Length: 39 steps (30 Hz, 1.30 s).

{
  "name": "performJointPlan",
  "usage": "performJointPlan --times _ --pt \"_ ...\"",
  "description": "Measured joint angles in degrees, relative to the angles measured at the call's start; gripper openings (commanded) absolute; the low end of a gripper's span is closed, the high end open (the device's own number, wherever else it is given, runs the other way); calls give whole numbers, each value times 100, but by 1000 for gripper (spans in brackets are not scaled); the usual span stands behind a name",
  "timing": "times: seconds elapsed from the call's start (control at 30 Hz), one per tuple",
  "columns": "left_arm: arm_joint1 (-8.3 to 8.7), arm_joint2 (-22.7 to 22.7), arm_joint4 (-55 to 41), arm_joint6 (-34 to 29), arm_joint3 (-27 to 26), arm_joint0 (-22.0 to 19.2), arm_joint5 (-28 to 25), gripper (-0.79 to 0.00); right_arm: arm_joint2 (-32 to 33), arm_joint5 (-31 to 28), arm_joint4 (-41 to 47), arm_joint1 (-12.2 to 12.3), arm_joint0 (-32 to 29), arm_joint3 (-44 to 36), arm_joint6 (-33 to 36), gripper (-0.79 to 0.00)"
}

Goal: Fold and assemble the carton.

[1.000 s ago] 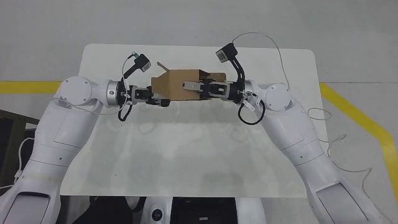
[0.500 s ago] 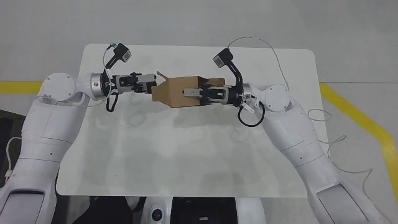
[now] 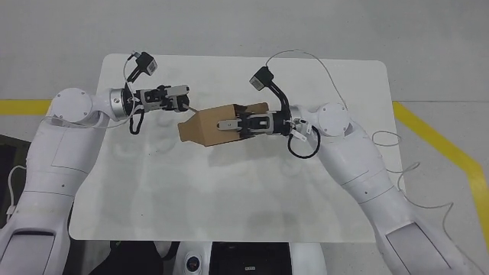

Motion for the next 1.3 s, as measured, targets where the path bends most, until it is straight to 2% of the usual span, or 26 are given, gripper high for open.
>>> performJointPlan --times 0.43,1.3 --pt "10 95 12 -474 -48 90 -230 0 211 -245 -118 18 -16 43 -484 -785" --pt "-7 275 56 -523 -500 100 -218 0 29 -198 -24 -52 55 115 -334 -785"
